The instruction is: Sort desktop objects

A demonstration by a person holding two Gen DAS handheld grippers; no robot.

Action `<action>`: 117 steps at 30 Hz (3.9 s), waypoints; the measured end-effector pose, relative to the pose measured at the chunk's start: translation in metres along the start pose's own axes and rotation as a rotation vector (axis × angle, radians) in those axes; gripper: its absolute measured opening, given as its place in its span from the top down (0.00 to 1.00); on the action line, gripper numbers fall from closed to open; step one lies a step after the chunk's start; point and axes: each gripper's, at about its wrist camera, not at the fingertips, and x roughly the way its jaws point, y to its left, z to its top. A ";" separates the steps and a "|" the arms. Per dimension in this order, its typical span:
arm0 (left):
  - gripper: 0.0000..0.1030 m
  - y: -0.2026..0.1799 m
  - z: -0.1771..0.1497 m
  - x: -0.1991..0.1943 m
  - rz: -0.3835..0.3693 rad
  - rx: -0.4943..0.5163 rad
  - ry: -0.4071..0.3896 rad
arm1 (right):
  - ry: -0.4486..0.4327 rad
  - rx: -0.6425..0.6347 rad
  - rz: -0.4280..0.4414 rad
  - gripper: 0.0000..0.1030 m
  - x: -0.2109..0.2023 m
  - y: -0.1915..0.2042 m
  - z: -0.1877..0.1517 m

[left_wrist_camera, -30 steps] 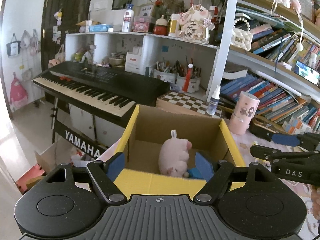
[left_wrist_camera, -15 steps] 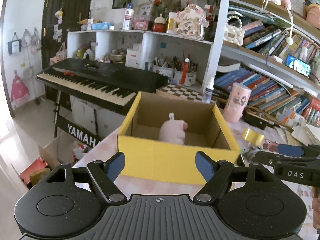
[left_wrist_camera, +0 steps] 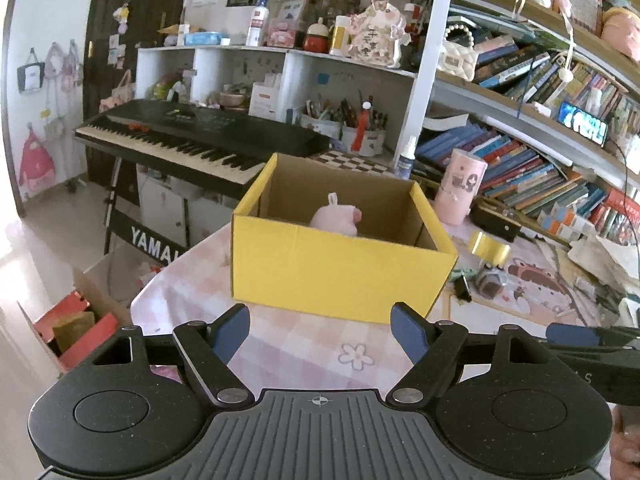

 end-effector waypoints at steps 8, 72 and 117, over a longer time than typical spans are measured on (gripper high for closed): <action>0.23 -0.007 -0.016 -0.007 -0.012 0.017 0.023 | 0.017 0.027 -0.036 0.38 -0.012 0.003 -0.018; 0.24 -0.215 -0.011 0.130 -0.138 0.183 0.195 | 0.143 0.149 -0.070 0.35 0.050 -0.208 0.010; 0.33 -0.294 0.005 0.301 -0.007 0.249 0.253 | 0.102 0.195 -0.059 0.36 0.113 -0.286 0.049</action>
